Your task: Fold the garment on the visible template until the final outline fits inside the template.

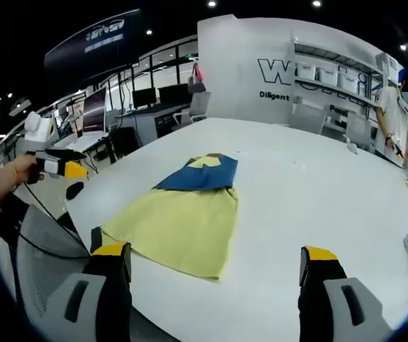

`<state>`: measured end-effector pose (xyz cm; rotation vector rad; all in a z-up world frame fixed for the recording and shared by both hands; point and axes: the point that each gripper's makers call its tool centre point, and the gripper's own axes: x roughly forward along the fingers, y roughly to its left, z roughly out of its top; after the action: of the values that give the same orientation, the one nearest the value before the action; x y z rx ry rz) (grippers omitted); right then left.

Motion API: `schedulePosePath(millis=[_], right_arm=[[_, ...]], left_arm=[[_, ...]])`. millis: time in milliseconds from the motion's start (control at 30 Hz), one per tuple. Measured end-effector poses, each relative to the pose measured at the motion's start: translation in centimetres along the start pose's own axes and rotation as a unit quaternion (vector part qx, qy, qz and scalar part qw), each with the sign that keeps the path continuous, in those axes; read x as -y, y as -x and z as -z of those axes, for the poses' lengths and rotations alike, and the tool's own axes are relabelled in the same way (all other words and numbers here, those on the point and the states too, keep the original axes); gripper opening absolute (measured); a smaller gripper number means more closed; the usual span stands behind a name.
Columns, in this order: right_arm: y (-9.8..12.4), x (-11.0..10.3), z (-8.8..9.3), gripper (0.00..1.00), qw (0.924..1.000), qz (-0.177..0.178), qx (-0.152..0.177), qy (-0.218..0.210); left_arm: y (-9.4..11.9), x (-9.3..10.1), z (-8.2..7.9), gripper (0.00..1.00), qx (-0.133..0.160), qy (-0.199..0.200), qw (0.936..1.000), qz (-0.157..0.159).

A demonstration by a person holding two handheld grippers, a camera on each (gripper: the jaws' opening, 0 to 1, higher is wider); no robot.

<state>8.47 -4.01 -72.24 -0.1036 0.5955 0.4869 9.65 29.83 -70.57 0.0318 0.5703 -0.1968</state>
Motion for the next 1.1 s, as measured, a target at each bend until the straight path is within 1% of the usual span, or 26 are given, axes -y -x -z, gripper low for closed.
schedulePosePath(millis=[267,433,733,967,1100], right_arm=[[-0.1,0.2,0.1,0.97,1.0000,0.001,-0.001,-0.001],[-0.3,0.2,-0.3,0.95,1.0000,0.000,0.002,0.001],[-0.8,0.2,-1.4,0.92,0.9999,-0.003,0.010,0.010],[-1.8,-0.2,-2.8,0.90,0.9995,-0.012,0.018,0.025],[-2.3,-0.4,-3.2,0.90,0.9993,-0.017,0.019,0.027]], left_arm=[[-0.2,-0.4,0.2,0.94,-0.005,0.008,1.0000,-0.002],[-0.3,-0.5,-0.2,0.93,-0.002,0.006,1.0000,-0.003],[-0.7,-0.6,-0.7,0.92,0.000,0.003,1.0000,-0.003],[-1.2,-0.6,-1.7,0.91,0.005,-0.004,1.0000,0.000],[-1.6,-0.6,-2.2,0.90,0.008,-0.003,1.0000,0.002]])
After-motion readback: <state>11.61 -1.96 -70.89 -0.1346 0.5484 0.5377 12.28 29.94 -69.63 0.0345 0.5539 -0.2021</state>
